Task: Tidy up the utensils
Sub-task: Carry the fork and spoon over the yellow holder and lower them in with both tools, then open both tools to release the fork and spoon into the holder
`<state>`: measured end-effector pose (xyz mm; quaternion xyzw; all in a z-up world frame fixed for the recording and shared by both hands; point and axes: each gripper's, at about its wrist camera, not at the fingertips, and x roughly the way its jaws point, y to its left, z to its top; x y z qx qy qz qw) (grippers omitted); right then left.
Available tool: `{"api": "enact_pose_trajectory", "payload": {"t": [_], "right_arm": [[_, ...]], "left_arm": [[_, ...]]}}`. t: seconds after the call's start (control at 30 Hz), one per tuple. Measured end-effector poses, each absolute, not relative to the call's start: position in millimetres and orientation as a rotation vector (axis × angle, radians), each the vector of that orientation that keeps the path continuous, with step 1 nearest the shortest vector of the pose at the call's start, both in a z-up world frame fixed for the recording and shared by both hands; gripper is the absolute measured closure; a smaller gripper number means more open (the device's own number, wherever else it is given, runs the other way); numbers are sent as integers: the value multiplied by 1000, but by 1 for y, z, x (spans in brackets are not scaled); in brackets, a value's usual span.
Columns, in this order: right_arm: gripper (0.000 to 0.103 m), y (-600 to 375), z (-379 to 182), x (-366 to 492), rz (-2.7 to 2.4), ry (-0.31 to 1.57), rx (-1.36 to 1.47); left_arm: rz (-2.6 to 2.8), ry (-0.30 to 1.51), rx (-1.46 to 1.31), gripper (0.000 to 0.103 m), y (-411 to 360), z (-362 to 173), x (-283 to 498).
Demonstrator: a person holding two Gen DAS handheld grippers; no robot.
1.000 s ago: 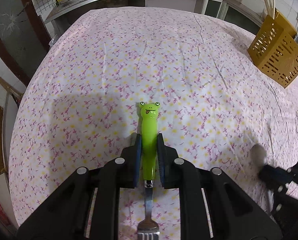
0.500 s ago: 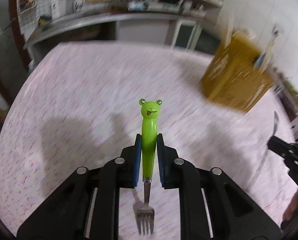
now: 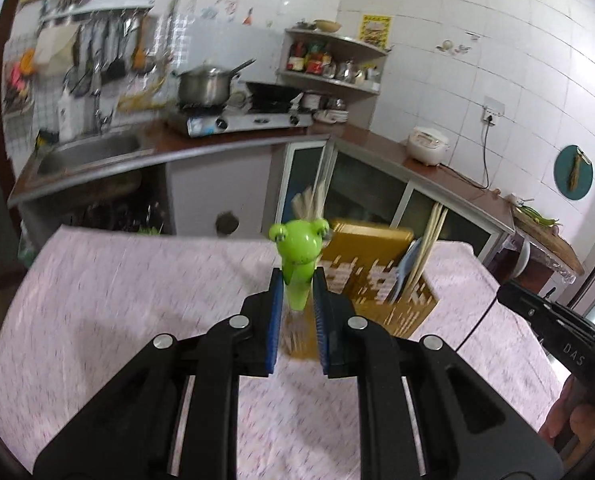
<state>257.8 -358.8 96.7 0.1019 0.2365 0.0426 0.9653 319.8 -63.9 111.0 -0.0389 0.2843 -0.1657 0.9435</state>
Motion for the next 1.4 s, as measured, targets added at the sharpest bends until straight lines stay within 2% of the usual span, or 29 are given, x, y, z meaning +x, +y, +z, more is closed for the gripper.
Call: {"api": "enact_pose_trajectory", "payload": {"t": [0.27,0.47,1.1,1.4], "right_arm": [[95,-374,143,286,56,386,177],[95,-372,145,307,46,378,143],[95,-368,59,349,69,484,111],[95,-363,26,357,75,530,122]], "left_arm": [[-346,492,-5,89,-97,172,330],[-348,466,35,89,-123,190,347],[-347,627,68,89,-136,74,398],[-348,673,46,89,-132,45,401]]}}
